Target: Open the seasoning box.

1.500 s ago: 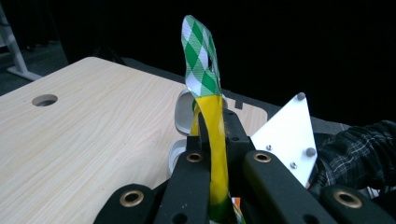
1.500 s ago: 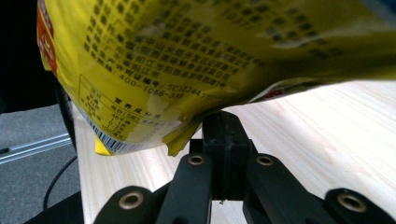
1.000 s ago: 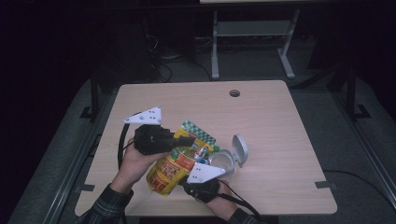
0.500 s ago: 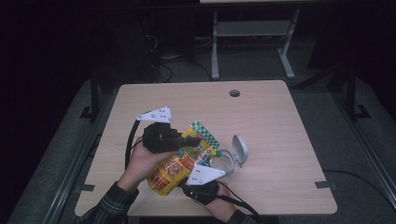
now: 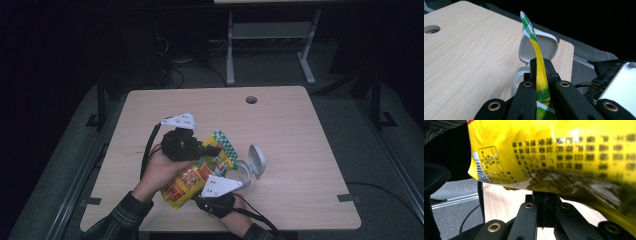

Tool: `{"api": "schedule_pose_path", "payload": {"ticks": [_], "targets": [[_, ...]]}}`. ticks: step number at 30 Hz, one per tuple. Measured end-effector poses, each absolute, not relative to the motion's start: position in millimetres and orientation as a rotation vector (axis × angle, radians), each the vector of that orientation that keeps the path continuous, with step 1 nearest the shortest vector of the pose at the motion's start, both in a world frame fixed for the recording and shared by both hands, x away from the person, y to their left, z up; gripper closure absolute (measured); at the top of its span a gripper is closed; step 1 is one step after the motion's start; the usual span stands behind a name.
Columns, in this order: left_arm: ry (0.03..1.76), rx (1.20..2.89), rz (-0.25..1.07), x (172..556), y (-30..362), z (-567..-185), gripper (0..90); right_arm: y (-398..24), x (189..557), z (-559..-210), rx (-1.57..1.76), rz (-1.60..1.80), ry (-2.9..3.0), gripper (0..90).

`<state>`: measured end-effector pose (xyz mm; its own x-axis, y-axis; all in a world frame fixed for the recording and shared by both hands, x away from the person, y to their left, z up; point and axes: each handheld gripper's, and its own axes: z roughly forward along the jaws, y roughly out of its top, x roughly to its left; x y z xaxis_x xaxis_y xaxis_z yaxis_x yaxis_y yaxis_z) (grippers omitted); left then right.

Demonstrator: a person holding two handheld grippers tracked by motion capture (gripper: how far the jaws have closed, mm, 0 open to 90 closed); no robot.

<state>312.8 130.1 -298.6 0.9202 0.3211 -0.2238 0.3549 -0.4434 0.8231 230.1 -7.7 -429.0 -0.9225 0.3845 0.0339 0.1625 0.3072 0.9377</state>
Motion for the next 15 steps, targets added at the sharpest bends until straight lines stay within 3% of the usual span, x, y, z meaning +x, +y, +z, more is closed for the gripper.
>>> {"api": "schedule_pose_path", "payload": {"ticks": [15], "targets": [[0.518,2.148,-0.052,319,116,-299,89.9,-7,232,-429,0.481,1.697,2.375,90.0]]}}
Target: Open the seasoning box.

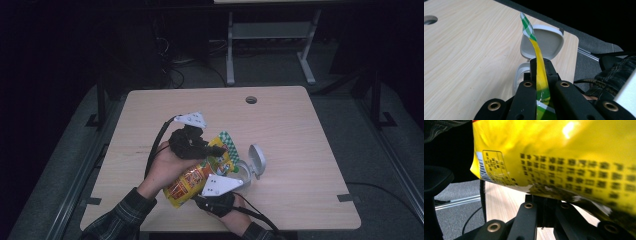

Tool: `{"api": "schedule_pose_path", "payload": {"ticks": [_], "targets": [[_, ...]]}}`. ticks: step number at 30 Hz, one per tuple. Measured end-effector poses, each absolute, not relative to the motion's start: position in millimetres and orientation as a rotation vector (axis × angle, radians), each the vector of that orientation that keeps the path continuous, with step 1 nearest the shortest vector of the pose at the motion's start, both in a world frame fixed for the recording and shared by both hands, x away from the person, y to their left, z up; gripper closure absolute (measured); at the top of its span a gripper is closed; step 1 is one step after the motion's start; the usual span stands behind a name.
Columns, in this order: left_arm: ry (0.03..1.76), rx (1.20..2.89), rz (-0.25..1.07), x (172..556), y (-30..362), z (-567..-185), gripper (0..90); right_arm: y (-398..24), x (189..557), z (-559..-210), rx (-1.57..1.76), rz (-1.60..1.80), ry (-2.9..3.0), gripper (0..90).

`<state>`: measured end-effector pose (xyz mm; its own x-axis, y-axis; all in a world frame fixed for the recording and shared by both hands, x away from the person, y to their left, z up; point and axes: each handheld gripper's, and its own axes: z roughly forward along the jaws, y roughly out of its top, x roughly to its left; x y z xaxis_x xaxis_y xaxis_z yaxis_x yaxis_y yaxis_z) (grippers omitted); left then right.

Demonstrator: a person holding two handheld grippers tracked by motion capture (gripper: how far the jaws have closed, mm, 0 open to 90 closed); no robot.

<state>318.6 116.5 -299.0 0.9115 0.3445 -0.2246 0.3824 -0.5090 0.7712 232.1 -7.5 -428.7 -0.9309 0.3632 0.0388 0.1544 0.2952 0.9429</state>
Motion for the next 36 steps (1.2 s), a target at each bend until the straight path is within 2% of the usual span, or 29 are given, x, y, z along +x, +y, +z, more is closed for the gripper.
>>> {"api": "schedule_pose_path", "payload": {"ticks": [36], "targets": [[0.58,2.278,-0.074,331,97,-295,89.8,-7,231,-426,0.485,1.764,2.339,90.0]]}}
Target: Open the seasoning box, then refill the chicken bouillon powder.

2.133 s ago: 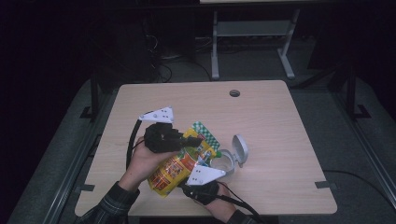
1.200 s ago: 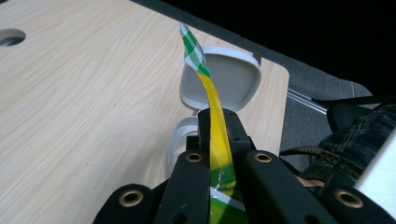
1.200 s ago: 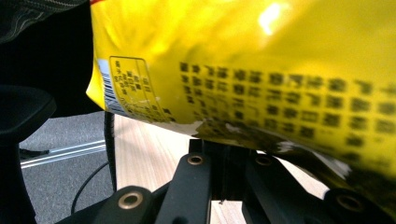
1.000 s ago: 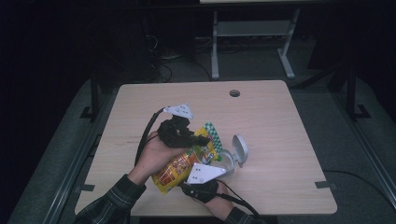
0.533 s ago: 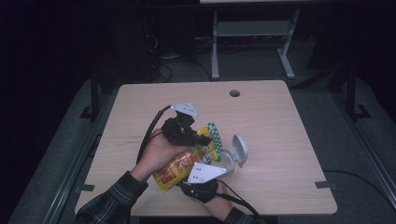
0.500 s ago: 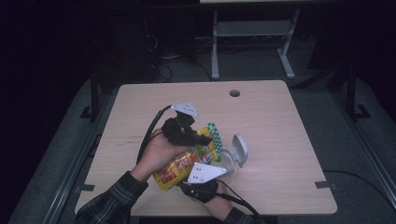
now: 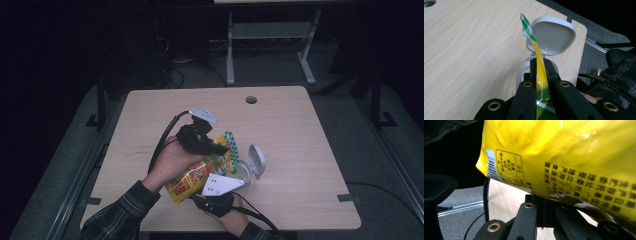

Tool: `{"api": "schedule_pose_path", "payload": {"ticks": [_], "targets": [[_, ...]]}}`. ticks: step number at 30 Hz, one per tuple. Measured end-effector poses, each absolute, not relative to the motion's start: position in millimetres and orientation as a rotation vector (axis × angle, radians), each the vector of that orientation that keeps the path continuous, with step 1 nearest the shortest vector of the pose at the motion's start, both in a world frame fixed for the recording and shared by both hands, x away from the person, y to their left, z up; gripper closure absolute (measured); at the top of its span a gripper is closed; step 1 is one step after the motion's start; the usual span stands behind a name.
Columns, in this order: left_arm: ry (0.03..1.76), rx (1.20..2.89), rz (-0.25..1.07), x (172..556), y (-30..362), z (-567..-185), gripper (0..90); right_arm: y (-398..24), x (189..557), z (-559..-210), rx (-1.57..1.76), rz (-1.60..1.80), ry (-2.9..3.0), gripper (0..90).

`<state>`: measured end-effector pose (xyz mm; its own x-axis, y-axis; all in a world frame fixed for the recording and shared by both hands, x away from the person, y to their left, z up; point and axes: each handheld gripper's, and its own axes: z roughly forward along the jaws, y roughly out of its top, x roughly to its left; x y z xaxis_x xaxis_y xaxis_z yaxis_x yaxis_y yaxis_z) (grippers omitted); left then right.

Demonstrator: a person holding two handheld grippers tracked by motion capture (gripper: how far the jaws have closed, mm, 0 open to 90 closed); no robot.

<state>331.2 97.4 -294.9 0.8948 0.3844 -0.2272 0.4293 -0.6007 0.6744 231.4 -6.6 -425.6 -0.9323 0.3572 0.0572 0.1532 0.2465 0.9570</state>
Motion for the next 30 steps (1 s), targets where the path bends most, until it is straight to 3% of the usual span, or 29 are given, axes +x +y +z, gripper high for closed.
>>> {"api": "schedule_pose_path", "payload": {"ticks": [30], "targets": [[0.57,2.331,-0.065,333.6,86.8,-287.2,89.9,-9.2,231.9,-419.9,0.477,1.8,2.31,90.0]]}}
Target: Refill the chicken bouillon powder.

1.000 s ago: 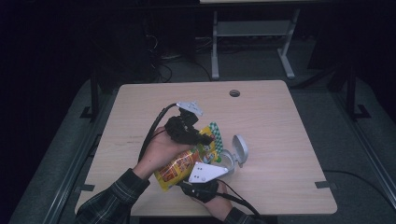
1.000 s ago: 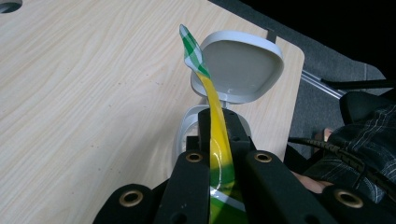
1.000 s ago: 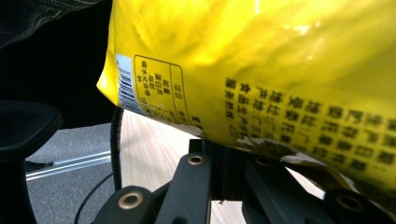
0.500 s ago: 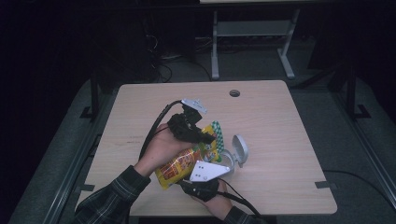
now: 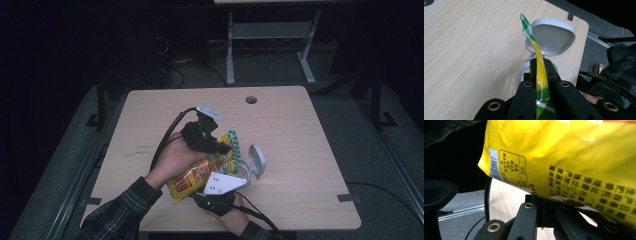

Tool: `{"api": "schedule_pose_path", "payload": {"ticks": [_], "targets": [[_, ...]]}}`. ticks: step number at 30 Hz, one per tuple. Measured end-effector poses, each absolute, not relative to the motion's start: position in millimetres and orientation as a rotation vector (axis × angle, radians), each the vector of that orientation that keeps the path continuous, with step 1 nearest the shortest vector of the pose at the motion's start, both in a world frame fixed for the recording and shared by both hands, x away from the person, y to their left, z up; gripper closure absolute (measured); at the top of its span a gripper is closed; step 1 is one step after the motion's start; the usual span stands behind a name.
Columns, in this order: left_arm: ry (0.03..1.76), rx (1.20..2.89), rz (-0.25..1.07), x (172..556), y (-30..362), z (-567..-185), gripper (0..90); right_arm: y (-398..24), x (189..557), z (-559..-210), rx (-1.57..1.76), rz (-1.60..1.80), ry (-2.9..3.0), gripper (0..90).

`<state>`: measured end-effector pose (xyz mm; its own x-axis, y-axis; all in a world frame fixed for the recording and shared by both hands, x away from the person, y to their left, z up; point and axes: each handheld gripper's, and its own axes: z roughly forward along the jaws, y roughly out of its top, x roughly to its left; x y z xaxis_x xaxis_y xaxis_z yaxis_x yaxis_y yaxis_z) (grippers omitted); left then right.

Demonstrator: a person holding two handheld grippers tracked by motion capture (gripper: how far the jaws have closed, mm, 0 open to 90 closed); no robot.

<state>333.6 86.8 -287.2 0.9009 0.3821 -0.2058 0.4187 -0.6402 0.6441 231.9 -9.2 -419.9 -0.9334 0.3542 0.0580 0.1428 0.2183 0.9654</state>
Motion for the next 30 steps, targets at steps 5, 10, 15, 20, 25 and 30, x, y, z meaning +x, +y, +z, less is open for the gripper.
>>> {"api": "schedule_pose_path", "payload": {"ticks": [5,10,15,20,25,30], "targets": [[0.574,2.337,-0.067,333.4,85.8,-286.7,89.9,-9.4,231.8,-419.8,0.479,1.802,2.306,90.0],[0.574,2.338,-0.063,332.7,84.0,-285.4,89.9,-9.8,231.3,-418.7,0.48,1.808,2.302,90.0],[0.575,2.343,-0.063,333.1,83.5,-285.1,89.9,-9.9,231.4,-418.4,0.478,1.808,2.3,90.0],[0.566,2.359,-0.062,334.0,83.1,-284.1,89.9,-9.9,231.4,-418.0,0.478,1.811,2.297,90.0],[0.574,2.357,-0.062,334.2,81.2,-283.8,89.9,-10.5,231.8,-417.4,0.48,1.813,2.293,90.0],[0.578,2.366,-0.066,335.4,79.2,-283.6,89.9,-11.0,231.6,-417.0,0.486,1.818,2.291,90.0]]}}
